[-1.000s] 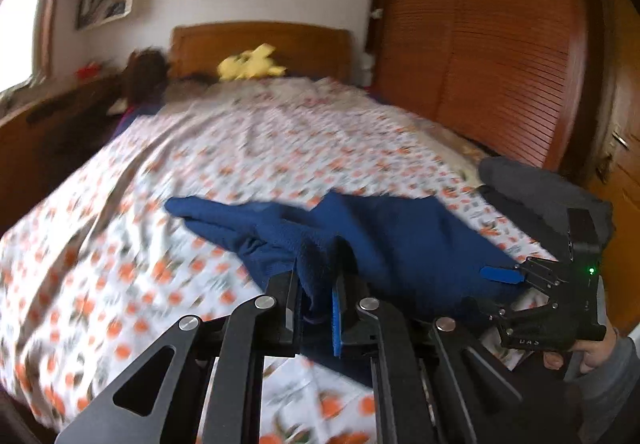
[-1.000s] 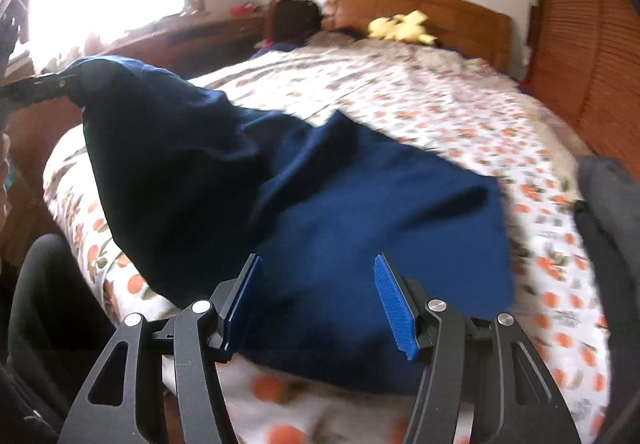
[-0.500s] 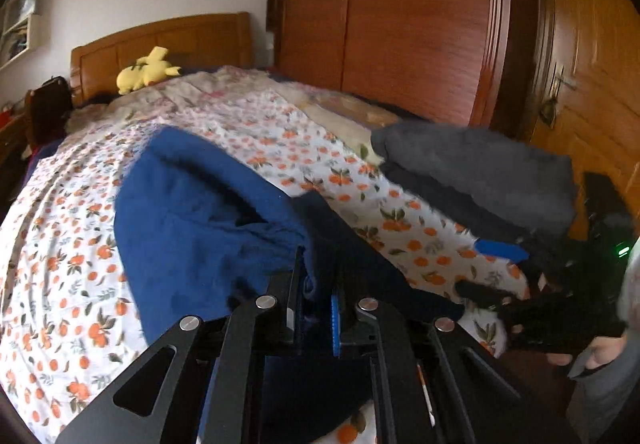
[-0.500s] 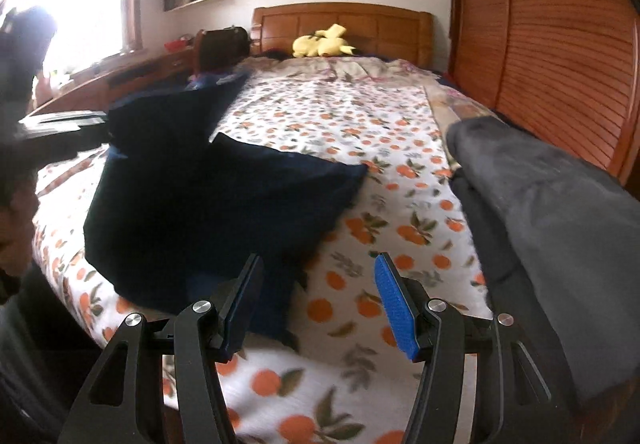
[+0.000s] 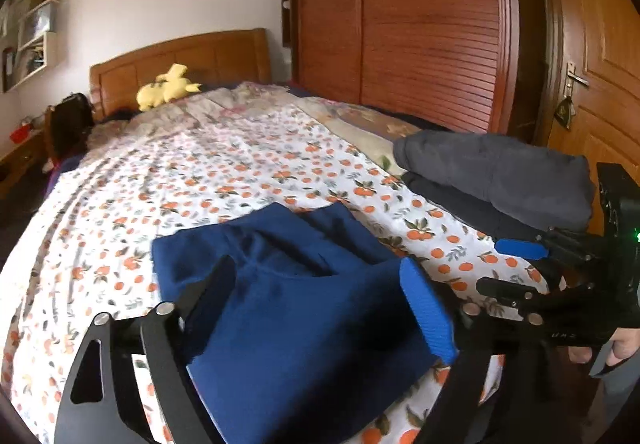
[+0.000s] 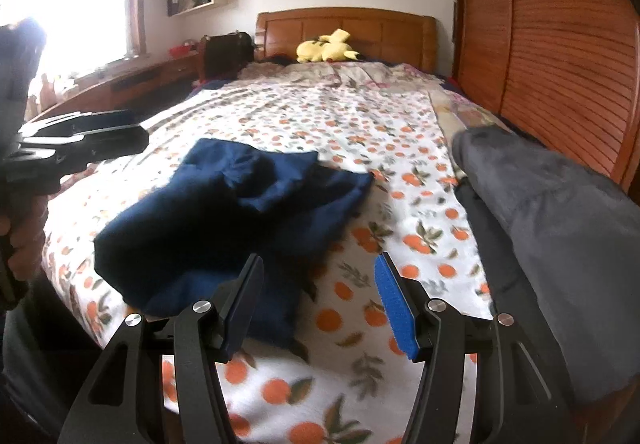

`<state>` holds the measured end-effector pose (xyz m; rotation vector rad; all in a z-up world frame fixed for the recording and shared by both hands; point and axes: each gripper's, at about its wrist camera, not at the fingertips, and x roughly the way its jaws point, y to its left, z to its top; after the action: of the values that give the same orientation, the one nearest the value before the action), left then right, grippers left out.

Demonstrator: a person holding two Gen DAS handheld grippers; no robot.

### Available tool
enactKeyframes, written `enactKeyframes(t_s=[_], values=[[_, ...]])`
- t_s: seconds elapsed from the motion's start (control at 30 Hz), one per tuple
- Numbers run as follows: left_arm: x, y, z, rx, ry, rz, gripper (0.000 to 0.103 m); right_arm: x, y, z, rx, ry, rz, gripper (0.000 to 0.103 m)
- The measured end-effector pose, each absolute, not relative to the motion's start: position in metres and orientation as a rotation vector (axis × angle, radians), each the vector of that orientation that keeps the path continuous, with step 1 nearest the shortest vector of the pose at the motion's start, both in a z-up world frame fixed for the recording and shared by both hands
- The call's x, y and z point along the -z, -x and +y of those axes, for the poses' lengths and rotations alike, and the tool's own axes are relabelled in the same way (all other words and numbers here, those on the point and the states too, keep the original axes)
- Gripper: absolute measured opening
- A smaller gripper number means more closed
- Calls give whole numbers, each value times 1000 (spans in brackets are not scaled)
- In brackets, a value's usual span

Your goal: Fold large clothes

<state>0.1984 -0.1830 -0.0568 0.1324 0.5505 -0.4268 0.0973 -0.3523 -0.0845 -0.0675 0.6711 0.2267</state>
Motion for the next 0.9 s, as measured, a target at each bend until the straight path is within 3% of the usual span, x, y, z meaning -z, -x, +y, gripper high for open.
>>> enactKeyframes(t_s=[0.1, 0.6, 0.73, 0.9], values=[[56, -194, -162, 401, -118, 537, 100, 75, -102, -336, -254, 69, 649, 55], [94, -186, -60, 289, -70, 578, 100, 76, -158, -262, -323, 64, 683, 56], [102, -186, -46, 279, -56, 586, 100, 89, -164, -260, -308, 55, 729, 63], [112, -186, -32, 279, -35, 600, 100, 104, -166, -263, -305, 22, 790, 63]])
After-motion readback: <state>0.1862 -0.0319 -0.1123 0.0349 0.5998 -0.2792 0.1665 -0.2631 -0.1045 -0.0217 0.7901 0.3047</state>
